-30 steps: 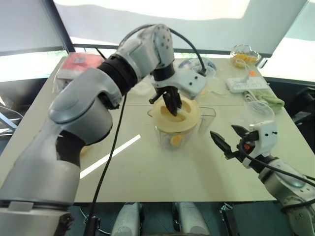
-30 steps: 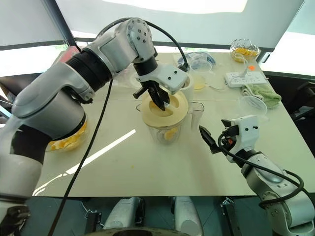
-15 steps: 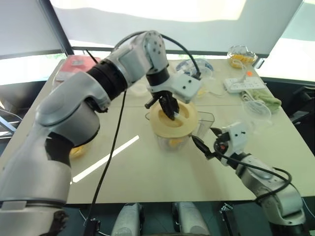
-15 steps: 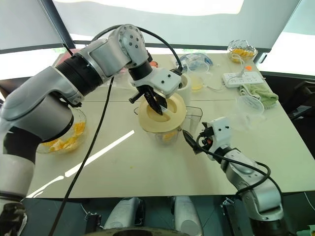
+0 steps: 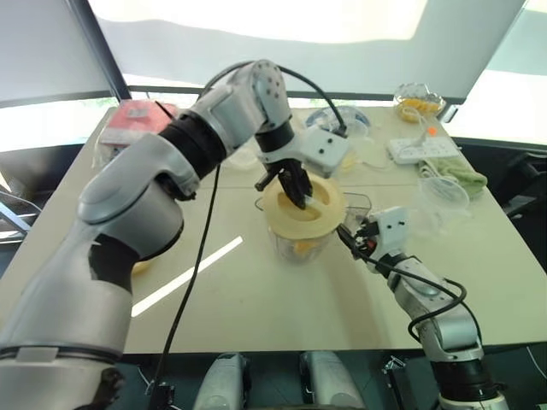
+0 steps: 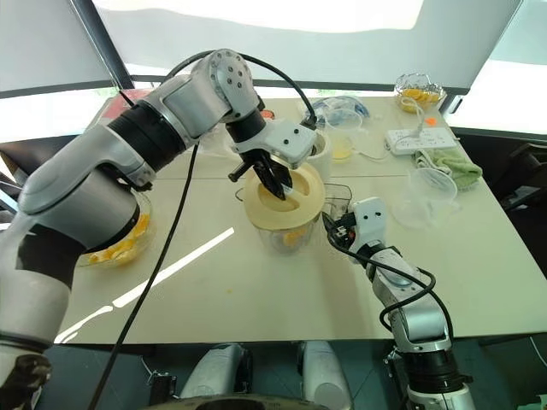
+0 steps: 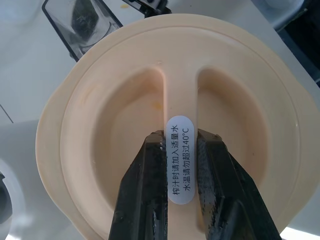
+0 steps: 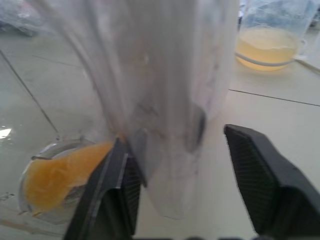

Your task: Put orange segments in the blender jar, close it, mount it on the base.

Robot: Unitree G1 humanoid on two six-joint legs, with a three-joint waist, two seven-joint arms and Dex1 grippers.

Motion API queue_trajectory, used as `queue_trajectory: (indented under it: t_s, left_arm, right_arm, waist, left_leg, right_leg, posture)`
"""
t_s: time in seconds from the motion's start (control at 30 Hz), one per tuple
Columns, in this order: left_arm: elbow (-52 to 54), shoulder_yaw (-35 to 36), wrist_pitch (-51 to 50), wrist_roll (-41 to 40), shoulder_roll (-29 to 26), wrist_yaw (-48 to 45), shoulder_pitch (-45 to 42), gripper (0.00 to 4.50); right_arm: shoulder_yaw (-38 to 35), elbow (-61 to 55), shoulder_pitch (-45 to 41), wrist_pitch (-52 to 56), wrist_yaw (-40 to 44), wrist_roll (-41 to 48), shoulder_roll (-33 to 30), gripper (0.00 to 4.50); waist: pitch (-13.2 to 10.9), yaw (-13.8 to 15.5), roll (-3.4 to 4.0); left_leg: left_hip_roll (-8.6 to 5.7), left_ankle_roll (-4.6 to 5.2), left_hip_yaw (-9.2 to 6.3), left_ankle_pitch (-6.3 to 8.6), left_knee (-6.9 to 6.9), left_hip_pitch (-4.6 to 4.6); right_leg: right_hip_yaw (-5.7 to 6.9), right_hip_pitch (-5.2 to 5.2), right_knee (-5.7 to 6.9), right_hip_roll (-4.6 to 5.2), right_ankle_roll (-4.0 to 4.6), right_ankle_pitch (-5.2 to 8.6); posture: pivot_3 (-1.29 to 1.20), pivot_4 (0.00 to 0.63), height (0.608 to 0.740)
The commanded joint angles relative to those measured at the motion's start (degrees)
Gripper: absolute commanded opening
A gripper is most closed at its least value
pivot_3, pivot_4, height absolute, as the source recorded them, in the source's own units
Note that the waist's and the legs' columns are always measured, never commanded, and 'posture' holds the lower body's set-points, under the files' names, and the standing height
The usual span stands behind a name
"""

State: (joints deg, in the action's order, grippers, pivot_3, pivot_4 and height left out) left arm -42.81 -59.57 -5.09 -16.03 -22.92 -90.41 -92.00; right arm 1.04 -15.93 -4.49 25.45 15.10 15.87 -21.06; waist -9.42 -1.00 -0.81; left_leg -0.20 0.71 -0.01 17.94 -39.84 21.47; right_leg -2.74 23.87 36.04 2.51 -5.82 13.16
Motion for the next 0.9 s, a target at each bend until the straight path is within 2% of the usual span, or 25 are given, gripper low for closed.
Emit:
queue_trajectory:
  t_s: [0.03, 0.17, 0.37, 0.53, 0.6, 0.77, 0.9]
  left_arm:
    - [7.2, -5.2, -4.7, 0.5, -2.3, -2.1, 5.2, 0.23]
    - [11.5, -3.9, -8.4, 2.1, -3.8, -2.1, 7.1, 0.23]
    - [11.7, 2.6, -16.3, 11.0, -0.3, 0.1, 11.2, 0.23]
    - [11.5, 8.1, -36.2, 13.6, 5.2, 5.3, 12.6, 0.23]
    - [12.8, 9.3, -42.9, 14.7, 6.1, 7.2, 13.6, 0.23]
    - [18.3, 12.8, -52.9, 16.9, 6.6, 14.4, 18.3, 0.23]
    - [22.6, 13.7, -59.3, 17.1, 5.7, 17.5, 21.8, 0.23]
  right_arm:
    - [-1.7, -4.4, 0.0, -0.1, -1.1, -1.5, 0.1, 0.87]
    - [-1.1, -6.1, 0.6, 1.5, -1.5, -2.1, 0.7, 0.89]
    - [-1.5, -6.4, 0.9, 2.5, -2.0, -2.5, 1.3, 0.89]
    - [-2.2, -7.3, 1.6, 3.5, -1.7, -2.7, 0.8, 0.89]
    - [-2.5, -7.4, 1.6, 3.6, -1.6, -2.8, 0.7, 0.89]
    - [-3.0, -7.2, 1.5, 3.2, -1.6, -3.5, 0.4, 0.89]
    - [-3.2, -7.0, 1.0, 3.3, -1.3, -3.7, 0.2, 0.89]
  waist:
    - [0.0, 0.0, 0.01]
    - [0.0, 0.0, 0.01]
    - [0.1, 0.2, 0.10]
    - [0.3, 0.4, 0.27]
    - [0.4, 0.4, 0.38]
    - [0.8, 0.5, 0.83]
    - [0.8, 0.6, 0.85]
  left_leg:
    - [0.00, 0.00, 0.00, 0.00, 0.00, 0.01]
    - [-0.02, 0.13, 0.00, 0.08, 0.07, 0.01]
    - [-0.05, 0.21, 0.00, 0.13, 0.20, -0.05]
    - [-0.16, 0.21, -0.17, 0.13, 0.19, -0.20]
    - [-0.26, 0.21, -0.29, 0.13, 0.19, -0.23]
    - [-0.38, 0.22, -0.37, 0.14, 0.19, -0.22]
    - [-0.48, 0.22, -0.51, 0.14, 0.20, -0.52]
  right_leg:
    - [0.00, 0.01, 0.00, 0.01, 0.01, 0.00]
    - [0.00, 0.03, 0.00, 0.03, -0.05, 0.06]
    - [0.03, 0.02, 0.00, 0.03, -0.08, 0.16]
    - [0.03, -0.31, -0.12, 0.06, -0.05, 0.29]
    - [0.00, -0.42, -0.16, 0.12, -0.34, 0.48]
    - [-0.03, -0.54, -0.26, 0.22, -0.40, 0.50]
    - [-0.04, -0.96, -0.38, 0.28, -0.52, 0.58]
  posture:
    - [0.00, 0.150, 0.740]
    - [0.00, 0.150, 0.740]
    - [0.00, 0.150, 0.740]
    - [0.00, 0.150, 0.740]
    - [0.00, 0.150, 0.740]
    - [0.00, 0.150, 0.740]
    - [0.00, 0.150, 0.740]
